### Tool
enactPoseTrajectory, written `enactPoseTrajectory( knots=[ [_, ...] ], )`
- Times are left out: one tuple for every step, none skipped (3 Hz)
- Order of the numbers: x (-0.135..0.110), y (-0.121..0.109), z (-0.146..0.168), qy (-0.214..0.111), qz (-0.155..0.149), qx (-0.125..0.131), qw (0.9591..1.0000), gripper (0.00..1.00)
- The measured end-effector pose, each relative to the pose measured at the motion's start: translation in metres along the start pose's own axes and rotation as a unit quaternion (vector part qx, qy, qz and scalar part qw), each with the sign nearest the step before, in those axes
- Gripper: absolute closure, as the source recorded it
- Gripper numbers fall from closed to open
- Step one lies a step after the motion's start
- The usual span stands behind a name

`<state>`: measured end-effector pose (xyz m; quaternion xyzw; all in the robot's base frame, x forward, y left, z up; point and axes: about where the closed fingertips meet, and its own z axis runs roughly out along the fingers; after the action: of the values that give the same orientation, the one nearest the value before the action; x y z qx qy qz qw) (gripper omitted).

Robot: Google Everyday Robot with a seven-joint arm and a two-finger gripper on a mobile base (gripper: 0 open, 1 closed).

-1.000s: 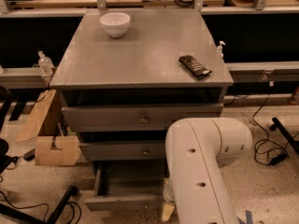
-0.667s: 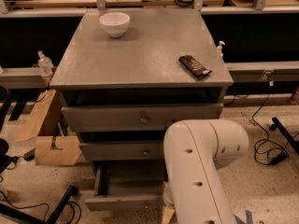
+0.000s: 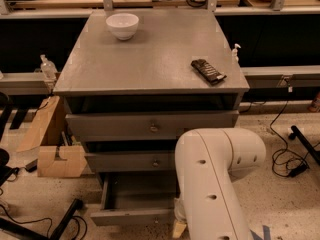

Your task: Open bottom drawer

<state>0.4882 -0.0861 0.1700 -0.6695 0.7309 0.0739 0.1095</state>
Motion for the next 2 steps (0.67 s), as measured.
enactPoseTrajectory(
  knots=[
    [0.0, 0.005, 0.0, 0.001, 0.003, -0.007, 1.0, 0.38],
    [-0.004, 0.021, -0.01, 0.017, 0.015, -0.035, 0.9991, 0.61]
  ],
)
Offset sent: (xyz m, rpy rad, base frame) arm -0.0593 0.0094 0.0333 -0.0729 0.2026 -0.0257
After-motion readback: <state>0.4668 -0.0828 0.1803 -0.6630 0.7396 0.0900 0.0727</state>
